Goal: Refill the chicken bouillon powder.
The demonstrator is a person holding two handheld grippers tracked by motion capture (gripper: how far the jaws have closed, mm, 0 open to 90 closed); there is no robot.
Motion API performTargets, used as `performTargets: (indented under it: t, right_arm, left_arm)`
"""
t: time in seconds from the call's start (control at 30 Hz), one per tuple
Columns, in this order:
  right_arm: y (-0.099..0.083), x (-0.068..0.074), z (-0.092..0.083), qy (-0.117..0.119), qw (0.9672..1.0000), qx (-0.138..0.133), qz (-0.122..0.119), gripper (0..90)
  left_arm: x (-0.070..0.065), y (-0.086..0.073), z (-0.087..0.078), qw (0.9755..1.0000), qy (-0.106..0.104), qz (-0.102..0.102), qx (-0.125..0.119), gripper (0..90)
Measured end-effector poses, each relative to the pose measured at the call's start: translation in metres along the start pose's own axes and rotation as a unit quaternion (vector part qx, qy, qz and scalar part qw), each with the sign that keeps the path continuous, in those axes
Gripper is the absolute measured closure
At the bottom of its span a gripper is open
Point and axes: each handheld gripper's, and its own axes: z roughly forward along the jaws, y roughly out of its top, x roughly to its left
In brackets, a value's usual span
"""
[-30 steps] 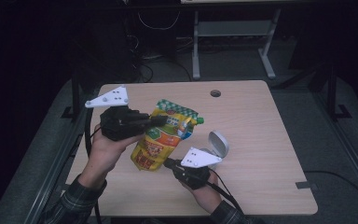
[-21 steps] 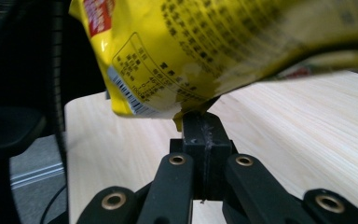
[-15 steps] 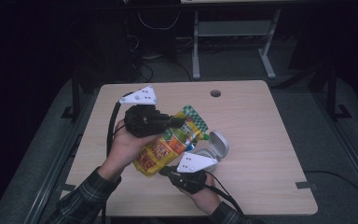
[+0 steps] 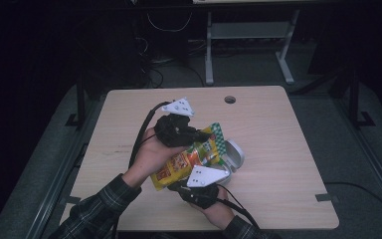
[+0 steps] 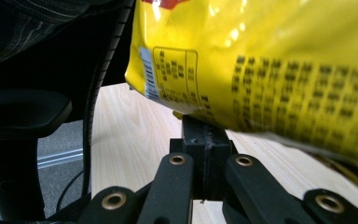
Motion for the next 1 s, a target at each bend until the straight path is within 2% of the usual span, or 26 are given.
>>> performTargets:
  t: [0.07, 0.17, 0.7, 1.0]
  right_arm:
    - [0.0, 0.001, 0.001, 0.002, 1.0, 0.002, -0.002, 90.0]
    - [-0.001, 0.001, 0.001, 0.005, 1.0, 0.001, 0.002, 90.0]
    - [-0.001, 0.0, 0.002, 0.018, 0.9998, -0.006, -0.001, 90.0]
    - [-0.002, -0.004, 0.004, 0.028, 0.9996, -0.007, -0.001, 90.0]
  left_arm:
    - [0.001, 0.0, 0.003, 0.9999, 0.0, 0.004, 0.009, 90.0]
    - [0.003, -0.001, 0.006, 0.9999, -0.002, -0.005, 0.013, 90.0]
    - [0.009, -0.002, 0.014, 0.9991, -0.008, -0.013, 0.039, 90.0]
    - [0.014, -0.002, 0.02, 0.9981, -0.01, -0.028, 0.054, 90.0]
